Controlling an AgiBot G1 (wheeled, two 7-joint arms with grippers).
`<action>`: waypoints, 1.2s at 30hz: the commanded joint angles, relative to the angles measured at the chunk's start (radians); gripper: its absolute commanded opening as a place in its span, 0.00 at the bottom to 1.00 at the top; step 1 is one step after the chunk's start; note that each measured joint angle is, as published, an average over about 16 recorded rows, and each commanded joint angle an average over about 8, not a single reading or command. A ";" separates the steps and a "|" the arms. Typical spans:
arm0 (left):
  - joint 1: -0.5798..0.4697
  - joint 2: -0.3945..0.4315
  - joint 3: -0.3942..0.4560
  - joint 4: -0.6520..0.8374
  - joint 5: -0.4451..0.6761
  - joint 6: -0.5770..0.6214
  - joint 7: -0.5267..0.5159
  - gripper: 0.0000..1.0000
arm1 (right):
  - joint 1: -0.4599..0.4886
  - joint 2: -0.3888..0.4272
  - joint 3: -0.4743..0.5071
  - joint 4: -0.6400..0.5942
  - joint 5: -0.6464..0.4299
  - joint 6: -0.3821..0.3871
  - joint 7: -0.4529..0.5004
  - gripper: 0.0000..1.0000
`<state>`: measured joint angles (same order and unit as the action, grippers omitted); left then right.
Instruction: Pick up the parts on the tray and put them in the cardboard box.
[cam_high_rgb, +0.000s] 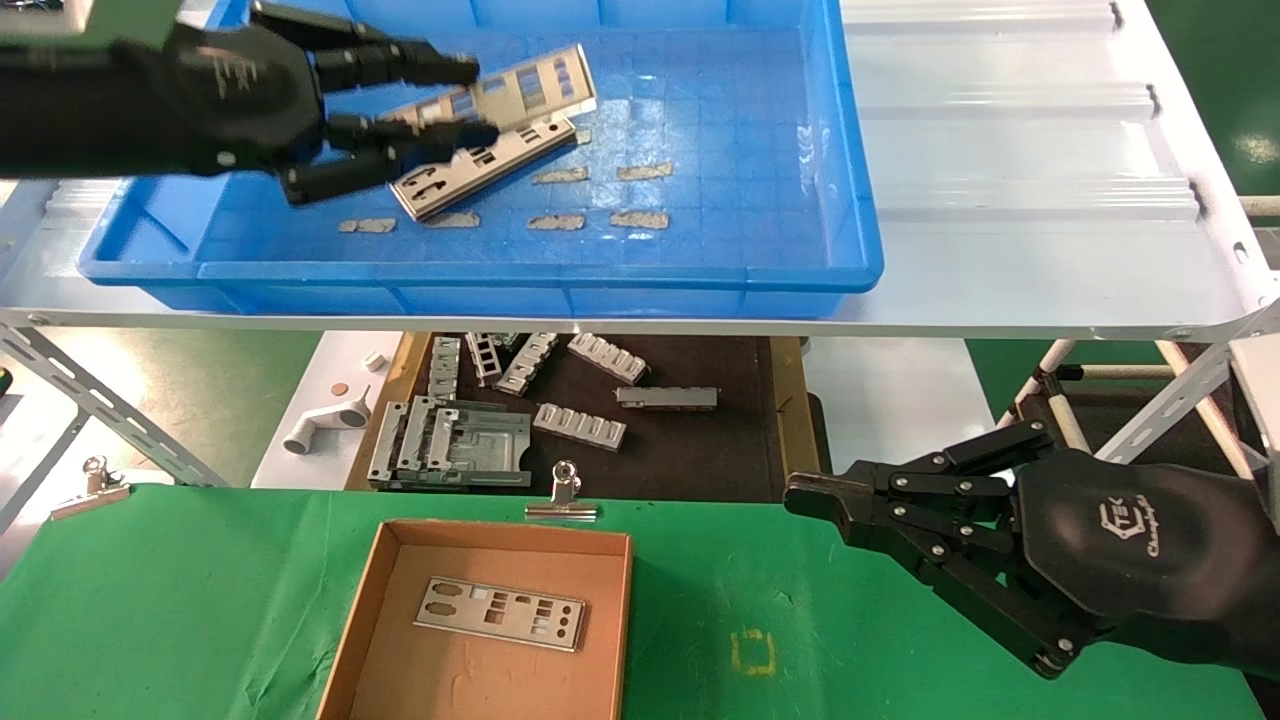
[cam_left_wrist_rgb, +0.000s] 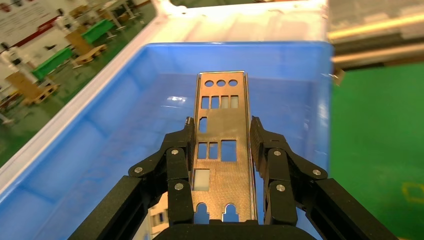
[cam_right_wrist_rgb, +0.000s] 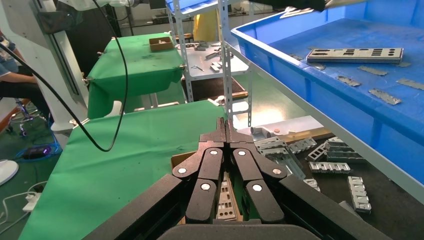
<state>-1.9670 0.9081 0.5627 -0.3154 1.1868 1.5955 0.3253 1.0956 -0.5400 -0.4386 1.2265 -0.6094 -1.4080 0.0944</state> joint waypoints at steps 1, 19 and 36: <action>0.017 -0.011 0.010 -0.053 -0.013 0.018 0.003 0.00 | 0.000 0.000 0.000 0.000 0.000 0.000 0.000 0.00; 0.463 -0.295 0.280 -0.802 -0.107 -0.245 -0.109 0.00 | 0.000 0.000 0.000 0.000 0.000 0.000 0.000 0.00; 0.671 -0.186 0.368 -0.785 0.076 -0.575 -0.124 0.83 | 0.000 0.000 0.000 0.000 0.000 0.000 0.000 0.00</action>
<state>-1.3016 0.7173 0.9282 -1.1020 1.2558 1.0323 0.1986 1.0956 -0.5400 -0.4386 1.2265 -0.6093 -1.4080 0.0944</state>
